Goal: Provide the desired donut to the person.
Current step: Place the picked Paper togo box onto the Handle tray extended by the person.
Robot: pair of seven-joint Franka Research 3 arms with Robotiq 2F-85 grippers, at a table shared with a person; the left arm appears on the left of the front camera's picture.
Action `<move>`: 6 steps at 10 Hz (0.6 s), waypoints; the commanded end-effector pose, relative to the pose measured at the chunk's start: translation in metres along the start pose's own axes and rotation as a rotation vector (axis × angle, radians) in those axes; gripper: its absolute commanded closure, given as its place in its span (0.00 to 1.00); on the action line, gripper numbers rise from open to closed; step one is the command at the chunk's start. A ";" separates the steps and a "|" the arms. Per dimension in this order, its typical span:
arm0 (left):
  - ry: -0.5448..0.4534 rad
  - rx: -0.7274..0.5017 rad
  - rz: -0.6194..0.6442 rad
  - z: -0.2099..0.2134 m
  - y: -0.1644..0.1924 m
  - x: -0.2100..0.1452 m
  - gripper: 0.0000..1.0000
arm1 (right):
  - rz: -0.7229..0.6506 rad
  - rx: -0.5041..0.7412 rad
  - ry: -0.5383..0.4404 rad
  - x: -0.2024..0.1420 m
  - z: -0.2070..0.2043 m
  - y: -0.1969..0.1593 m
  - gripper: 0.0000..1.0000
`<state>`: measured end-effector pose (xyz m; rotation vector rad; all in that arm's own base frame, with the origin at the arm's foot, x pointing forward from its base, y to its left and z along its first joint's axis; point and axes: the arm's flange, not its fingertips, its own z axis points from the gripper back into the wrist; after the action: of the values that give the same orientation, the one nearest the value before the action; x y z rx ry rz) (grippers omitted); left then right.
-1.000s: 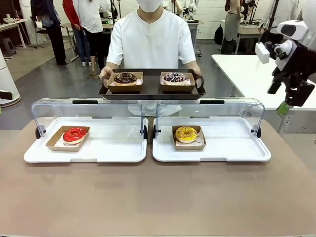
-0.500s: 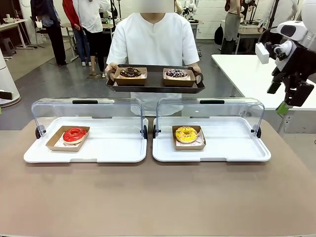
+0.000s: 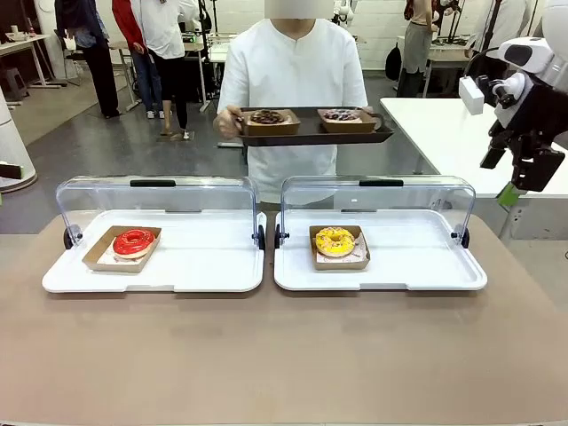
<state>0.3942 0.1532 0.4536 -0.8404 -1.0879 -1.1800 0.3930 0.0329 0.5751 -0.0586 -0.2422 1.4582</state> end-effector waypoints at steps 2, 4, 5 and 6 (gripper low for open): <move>-0.011 0.001 -0.008 0.001 -0.001 0.001 0.00 | 0.002 0.007 0.002 0.001 0.002 0.000 0.00; -0.011 0.001 -0.008 0.001 -0.001 0.001 0.00 | 0.002 0.007 0.002 0.001 0.002 0.000 0.00; -0.011 0.001 -0.008 0.001 -0.001 0.001 0.00 | 0.000 0.000 0.000 0.000 0.000 0.000 0.00; -0.011 0.001 -0.008 0.001 -0.001 0.001 0.00 | -0.037 0.130 -0.154 -0.015 0.006 0.003 0.00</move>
<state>0.3942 0.1532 0.4536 -0.8404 -1.0880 -1.1799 0.3906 0.0297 0.5733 0.0076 -0.2493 1.4488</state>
